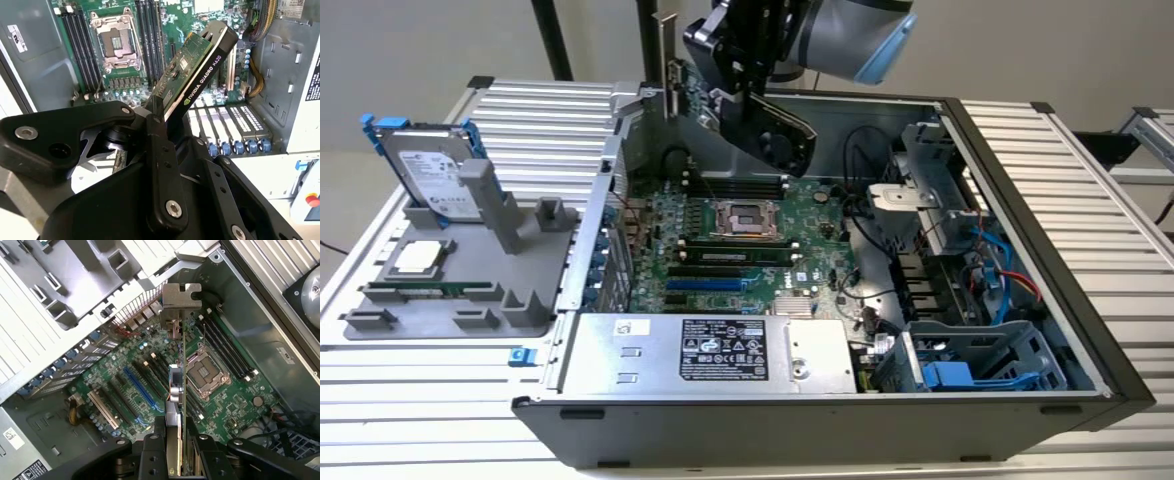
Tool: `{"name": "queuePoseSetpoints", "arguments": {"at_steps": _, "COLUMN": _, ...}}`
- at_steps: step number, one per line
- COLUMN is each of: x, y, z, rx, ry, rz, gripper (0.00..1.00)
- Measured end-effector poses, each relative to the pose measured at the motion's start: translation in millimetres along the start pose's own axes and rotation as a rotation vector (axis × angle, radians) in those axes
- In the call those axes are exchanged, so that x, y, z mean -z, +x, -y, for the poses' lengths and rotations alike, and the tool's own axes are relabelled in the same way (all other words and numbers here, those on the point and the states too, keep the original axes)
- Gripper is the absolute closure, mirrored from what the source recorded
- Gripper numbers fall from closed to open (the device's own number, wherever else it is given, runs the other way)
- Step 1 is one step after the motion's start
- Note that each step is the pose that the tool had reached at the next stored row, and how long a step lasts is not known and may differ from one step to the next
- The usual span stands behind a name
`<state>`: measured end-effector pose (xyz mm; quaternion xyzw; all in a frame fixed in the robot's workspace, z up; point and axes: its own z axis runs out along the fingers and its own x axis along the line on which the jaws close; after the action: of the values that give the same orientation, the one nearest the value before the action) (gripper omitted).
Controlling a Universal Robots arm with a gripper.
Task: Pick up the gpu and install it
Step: 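Insert the gpu into the slot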
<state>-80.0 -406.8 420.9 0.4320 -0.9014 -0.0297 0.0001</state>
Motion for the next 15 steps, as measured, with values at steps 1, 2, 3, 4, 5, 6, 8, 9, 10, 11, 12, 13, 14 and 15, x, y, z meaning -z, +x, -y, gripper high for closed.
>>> {"name": "queuePoseSetpoints", "arguments": {"at_steps": 1, "x": 0.0, "y": 0.0, "z": 0.0, "rx": 0.002, "ry": 0.0, "rz": -0.0002, "gripper": 1.0}}
{"name": "queuePoseSetpoints", "arguments": {"at_steps": 2, "x": 0.0, "y": 0.0, "z": 0.0, "rx": 0.002, "ry": 0.0, "rz": -0.0002, "gripper": 1.0}}
{"name": "queuePoseSetpoints", "arguments": {"at_steps": 3, "x": 0.0, "y": 0.0, "z": 0.0, "rx": 0.002, "ry": -0.0001, "rz": -0.0001, "gripper": 1.0}}
{"name": "queuePoseSetpoints", "arguments": {"at_steps": 4, "x": 0.0, "y": 0.0, "z": 0.0, "rx": 0.003, "ry": -0.0001, "rz": -0.0002, "gripper": 1.0}}
{"name": "queuePoseSetpoints", "arguments": {"at_steps": 5, "x": 0.0, "y": 0.0, "z": 0.0, "rx": 0.003, "ry": -0.0001, "rz": -0.0002, "gripper": 1.0}}
{"name": "queuePoseSetpoints", "arguments": {"at_steps": 6, "x": 0.0, "y": 0.0, "z": 0.0, "rx": 0.003, "ry": -0.0001, "rz": -0.0002, "gripper": 1.0}}
{"name": "queuePoseSetpoints", "arguments": {"at_steps": 8, "x": 0.0, "y": 0.0, "z": 0.0, "rx": 0.003, "ry": -0.0001, "rz": -0.0002, "gripper": 1.0}}
{"name": "queuePoseSetpoints", "arguments": {"at_steps": 9, "x": 0.0, "y": 0.0, "z": 0.0, "rx": 0.004, "ry": -0.0001, "rz": -0.0002, "gripper": 1.0}}
{"name": "queuePoseSetpoints", "arguments": {"at_steps": 10, "x": 0.0, "y": 0.0, "z": 0.0, "rx": 0.006, "ry": -0.0002, "rz": -0.0003, "gripper": 1.0}}
{"name": "queuePoseSetpoints", "arguments": {"at_steps": 11, "x": 0.0, "y": 0.0, "z": 0.0, "rx": 0.01, "ry": -0.0002, "rz": -0.0005, "gripper": 1.0}}
{"name": "queuePoseSetpoints", "arguments": {"at_steps": 12, "x": 0.0, "y": 0.0, "z": 0.0, "rx": 0.014, "ry": -0.0003, "rz": -0.0007, "gripper": 1.0}}
{"name": "queuePoseSetpoints", "arguments": {"at_steps": 13, "x": 0.0, "y": 0.0, "z": 0.0, "rx": 0.018, "ry": -0.0005, "rz": -0.0009, "gripper": 1.0}}
{"name": "queuePoseSetpoints", "arguments": {"at_steps": 14, "x": 0.0, "y": 0.0, "z": 0.0, "rx": 0.023, "ry": -0.0006, "rz": -0.0013, "gripper": 1.0}}
{"name": "queuePoseSetpoints", "arguments": {"at_steps": 15, "x": 0.0, "y": 0.0, "z": 0.0, "rx": 0.03, "ry": -0.0007, "rz": -0.0017, "gripper": 1.0}}
